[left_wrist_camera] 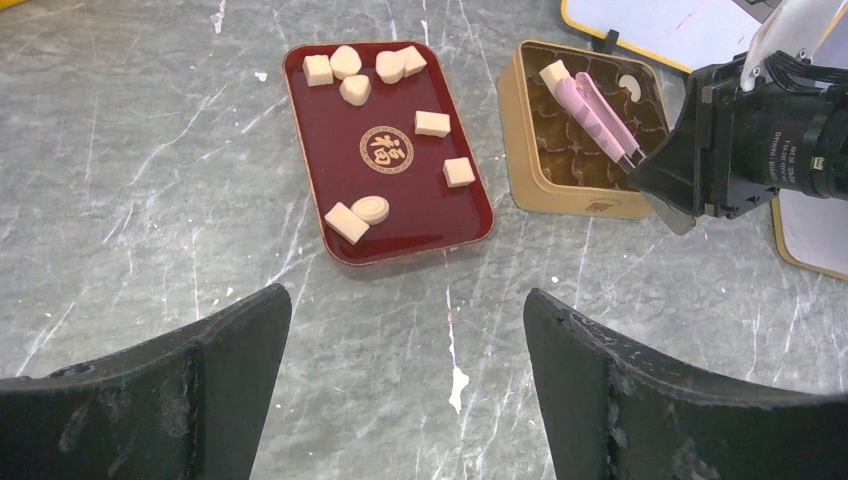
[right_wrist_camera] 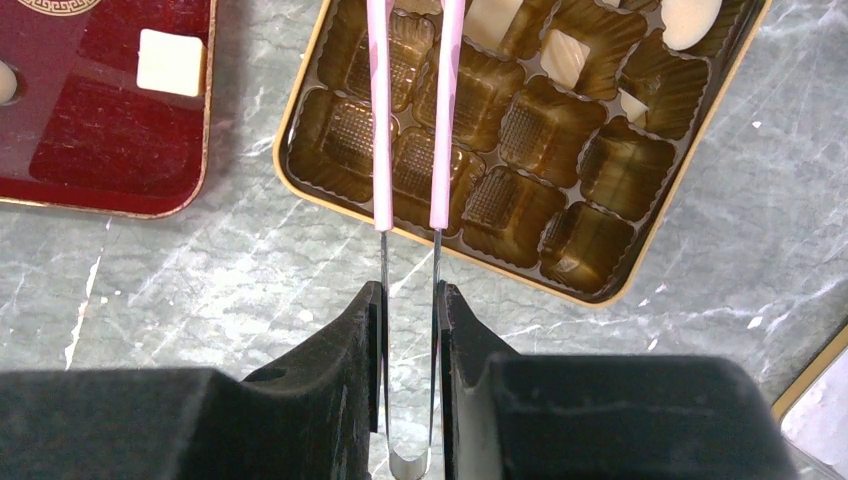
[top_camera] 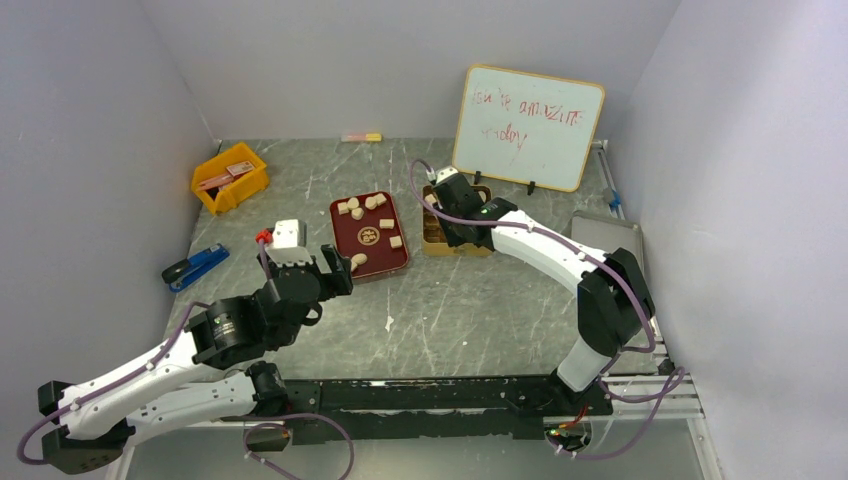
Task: Pack the chocolate
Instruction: Place the fake chocolate in the packing box, then pick up the fake chocolate from the plate, then place the fake chocolate on the plate.
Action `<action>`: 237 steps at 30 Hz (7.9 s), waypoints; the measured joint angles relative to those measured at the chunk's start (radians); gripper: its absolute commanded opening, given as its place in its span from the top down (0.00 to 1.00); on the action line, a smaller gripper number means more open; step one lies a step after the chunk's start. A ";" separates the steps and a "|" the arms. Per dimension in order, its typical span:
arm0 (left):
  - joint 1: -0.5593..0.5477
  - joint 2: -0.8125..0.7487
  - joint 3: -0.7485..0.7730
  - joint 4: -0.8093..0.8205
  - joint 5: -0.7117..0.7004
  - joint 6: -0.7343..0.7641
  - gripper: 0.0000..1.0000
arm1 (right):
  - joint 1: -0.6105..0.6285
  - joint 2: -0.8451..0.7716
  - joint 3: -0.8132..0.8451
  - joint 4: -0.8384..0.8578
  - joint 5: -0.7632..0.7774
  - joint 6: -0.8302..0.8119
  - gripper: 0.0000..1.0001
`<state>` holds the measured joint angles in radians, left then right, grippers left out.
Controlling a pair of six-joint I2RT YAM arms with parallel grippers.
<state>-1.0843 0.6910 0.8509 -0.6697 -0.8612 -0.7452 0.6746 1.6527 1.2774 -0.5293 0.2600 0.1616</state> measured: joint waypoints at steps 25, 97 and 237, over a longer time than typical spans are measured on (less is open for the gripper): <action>0.000 0.000 0.000 0.000 0.001 -0.001 0.10 | 0.000 -0.005 -0.011 0.007 0.000 0.000 0.80; 0.000 0.013 -0.001 0.015 0.008 -0.003 0.10 | 0.000 -0.003 -0.011 0.021 -0.009 -0.001 0.70; 0.000 -0.024 -0.013 0.008 0.000 -0.005 0.09 | 0.366 0.290 0.249 -0.124 -0.050 -0.007 0.66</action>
<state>-1.0843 0.6674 0.8379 -0.6621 -0.8616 -0.7498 1.0409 1.9427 1.5269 -0.6529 0.2100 0.1543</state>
